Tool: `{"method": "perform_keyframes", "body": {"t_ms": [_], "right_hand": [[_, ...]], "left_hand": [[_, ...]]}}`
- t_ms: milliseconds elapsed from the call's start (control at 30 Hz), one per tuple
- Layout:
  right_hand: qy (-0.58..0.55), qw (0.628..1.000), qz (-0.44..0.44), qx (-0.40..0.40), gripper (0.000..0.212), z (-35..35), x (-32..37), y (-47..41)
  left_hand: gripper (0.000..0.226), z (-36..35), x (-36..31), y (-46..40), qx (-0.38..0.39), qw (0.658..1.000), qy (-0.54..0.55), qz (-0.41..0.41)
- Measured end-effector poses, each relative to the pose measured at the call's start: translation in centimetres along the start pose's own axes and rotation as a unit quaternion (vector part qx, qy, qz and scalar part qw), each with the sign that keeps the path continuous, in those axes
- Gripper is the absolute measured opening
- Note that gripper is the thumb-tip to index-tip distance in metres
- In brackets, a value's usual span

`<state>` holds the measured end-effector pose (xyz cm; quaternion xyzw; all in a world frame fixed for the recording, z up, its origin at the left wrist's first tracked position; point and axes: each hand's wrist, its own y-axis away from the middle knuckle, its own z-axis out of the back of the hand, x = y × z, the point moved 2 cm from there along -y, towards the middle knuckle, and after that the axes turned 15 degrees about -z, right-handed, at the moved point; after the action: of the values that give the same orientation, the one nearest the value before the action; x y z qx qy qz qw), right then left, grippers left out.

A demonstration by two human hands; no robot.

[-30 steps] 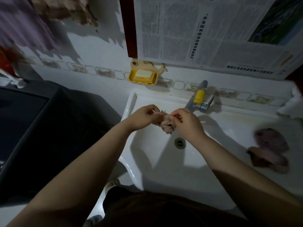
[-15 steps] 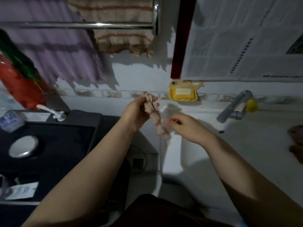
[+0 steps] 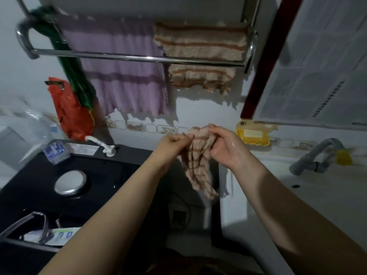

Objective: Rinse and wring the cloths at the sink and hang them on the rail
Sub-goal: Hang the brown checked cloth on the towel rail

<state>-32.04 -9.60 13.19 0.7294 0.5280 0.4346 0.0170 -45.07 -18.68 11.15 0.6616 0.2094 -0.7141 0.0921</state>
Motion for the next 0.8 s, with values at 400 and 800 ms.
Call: {"method": "perform_keyframes", "body": {"t_ms": [400,800], "right_hand": [[0.430,0.882,0.126,-0.146,0.052,-1.9,1.3,2.2],[0.175,0.977,0.115,-0.048,0.025,-2.0,3.6,2.4]], "left_hand": [[0.014,1.9,-0.4,-1.7,-0.071,0.989,0.127,0.013],[0.025,1.9,-8.6,-2.9,0.096,0.982,-0.077,-0.142]]}}
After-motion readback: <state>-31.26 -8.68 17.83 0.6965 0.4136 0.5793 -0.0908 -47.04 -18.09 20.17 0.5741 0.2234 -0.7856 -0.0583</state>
